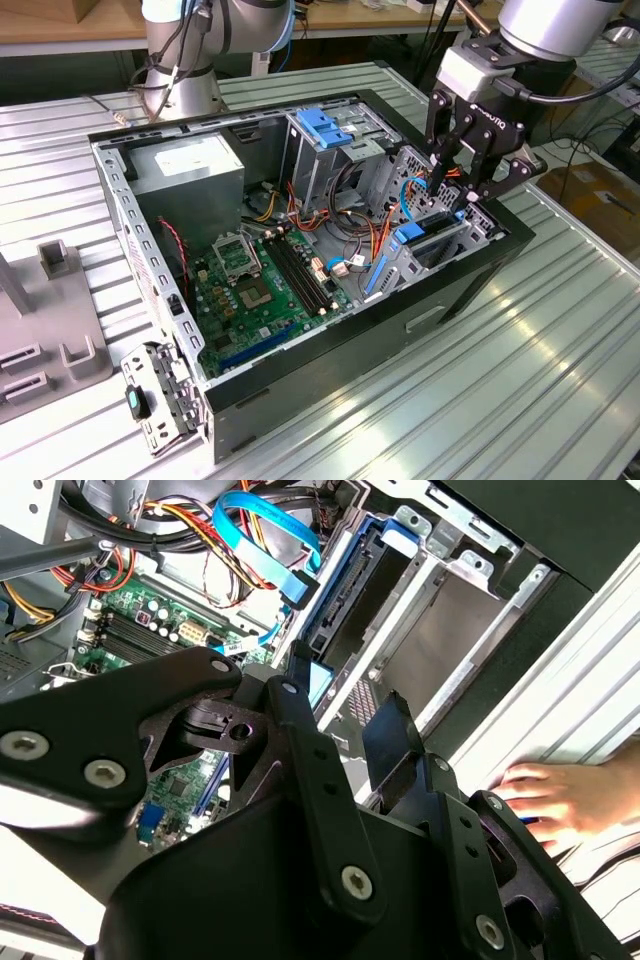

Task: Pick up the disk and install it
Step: 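Insert the first disk wire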

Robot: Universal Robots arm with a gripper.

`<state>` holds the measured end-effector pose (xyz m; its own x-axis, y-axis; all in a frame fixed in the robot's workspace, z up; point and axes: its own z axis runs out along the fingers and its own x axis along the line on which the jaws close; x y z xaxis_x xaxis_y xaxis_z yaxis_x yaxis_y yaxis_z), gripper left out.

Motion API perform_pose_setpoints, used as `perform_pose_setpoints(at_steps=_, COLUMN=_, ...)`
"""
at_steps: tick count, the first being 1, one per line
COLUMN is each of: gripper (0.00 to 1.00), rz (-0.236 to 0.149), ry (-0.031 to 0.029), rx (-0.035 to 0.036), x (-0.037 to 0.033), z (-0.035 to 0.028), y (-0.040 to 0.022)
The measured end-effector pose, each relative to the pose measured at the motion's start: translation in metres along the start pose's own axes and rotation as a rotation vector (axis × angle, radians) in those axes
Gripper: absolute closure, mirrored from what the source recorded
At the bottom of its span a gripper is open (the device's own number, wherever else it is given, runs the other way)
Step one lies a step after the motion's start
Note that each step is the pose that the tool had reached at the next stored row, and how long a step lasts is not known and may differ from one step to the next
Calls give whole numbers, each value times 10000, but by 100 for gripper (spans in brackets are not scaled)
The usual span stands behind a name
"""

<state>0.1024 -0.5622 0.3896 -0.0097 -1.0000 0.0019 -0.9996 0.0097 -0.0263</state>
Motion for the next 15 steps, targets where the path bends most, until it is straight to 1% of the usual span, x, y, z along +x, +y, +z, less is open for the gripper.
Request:
perform_pose_setpoints(at_steps=6, gripper=51, rz=0, ry=-2, rx=0, x=0, z=-49, y=-1)
perform_pose_setpoints(at_steps=9, gripper=51, rz=0, ry=-3, rx=1, x=-5, z=-50, y=-3)
perform_pose_setpoints(at_steps=11, gripper=51, rz=0, ry=-2, rx=0, x=-20, z=-50, y=-16)
perform_pose_setpoints(at_steps=15, gripper=51, rz=0, ry=-2, rx=0, x=-87, z=-46, y=-74)
